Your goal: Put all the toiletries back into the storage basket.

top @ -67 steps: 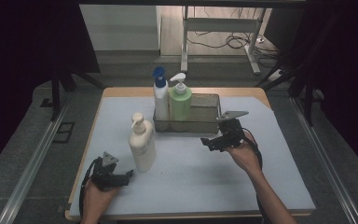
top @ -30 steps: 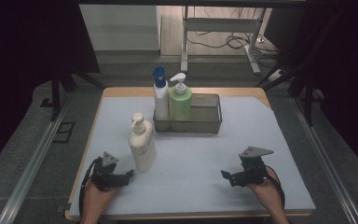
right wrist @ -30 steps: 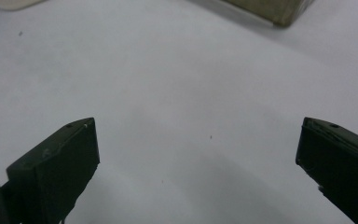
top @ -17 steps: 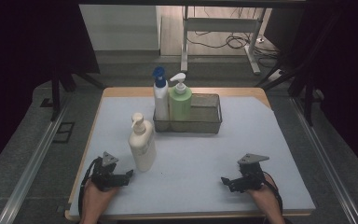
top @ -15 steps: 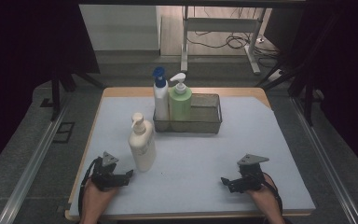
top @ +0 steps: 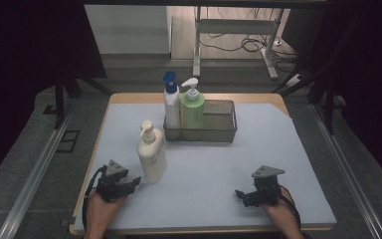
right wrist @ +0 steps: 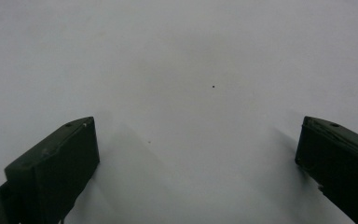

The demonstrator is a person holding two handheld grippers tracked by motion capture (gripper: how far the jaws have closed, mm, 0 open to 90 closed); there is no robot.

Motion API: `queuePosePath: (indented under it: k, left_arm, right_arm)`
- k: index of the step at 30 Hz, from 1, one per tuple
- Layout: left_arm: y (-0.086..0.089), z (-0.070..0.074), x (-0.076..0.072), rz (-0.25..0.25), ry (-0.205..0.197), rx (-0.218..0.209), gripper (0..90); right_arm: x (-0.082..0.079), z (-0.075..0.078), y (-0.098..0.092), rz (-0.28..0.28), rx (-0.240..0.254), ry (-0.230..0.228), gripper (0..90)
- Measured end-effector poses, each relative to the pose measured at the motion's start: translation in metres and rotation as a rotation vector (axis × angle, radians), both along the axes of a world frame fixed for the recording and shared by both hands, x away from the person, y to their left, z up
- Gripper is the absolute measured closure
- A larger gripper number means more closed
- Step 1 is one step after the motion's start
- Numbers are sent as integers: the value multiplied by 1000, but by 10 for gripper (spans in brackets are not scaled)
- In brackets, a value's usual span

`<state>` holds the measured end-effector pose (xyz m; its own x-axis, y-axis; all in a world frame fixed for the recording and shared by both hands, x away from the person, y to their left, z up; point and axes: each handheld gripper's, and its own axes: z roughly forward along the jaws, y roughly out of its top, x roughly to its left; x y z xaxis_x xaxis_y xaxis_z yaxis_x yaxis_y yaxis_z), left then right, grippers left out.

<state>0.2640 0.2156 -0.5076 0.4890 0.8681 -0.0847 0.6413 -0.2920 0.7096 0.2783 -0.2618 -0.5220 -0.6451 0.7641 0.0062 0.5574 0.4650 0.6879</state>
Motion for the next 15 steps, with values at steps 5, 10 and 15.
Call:
queuePosePath:
  k: [5, 10, 15]
  left_arm:
    - [-3, 2, 5, -37, 20, -36, 717]
    - [-11, 0, 16, -72, 29, 4, 895]
    - [-15, -4, 25, -79, 24, 4, 897]
  right_arm:
    - [0, 0, 0, -1, 1, 1, 0]
    - [0, 0, 0, 0, 1, -1, 0]
    - [0, 0, 0, 0, 1, -2, 0]
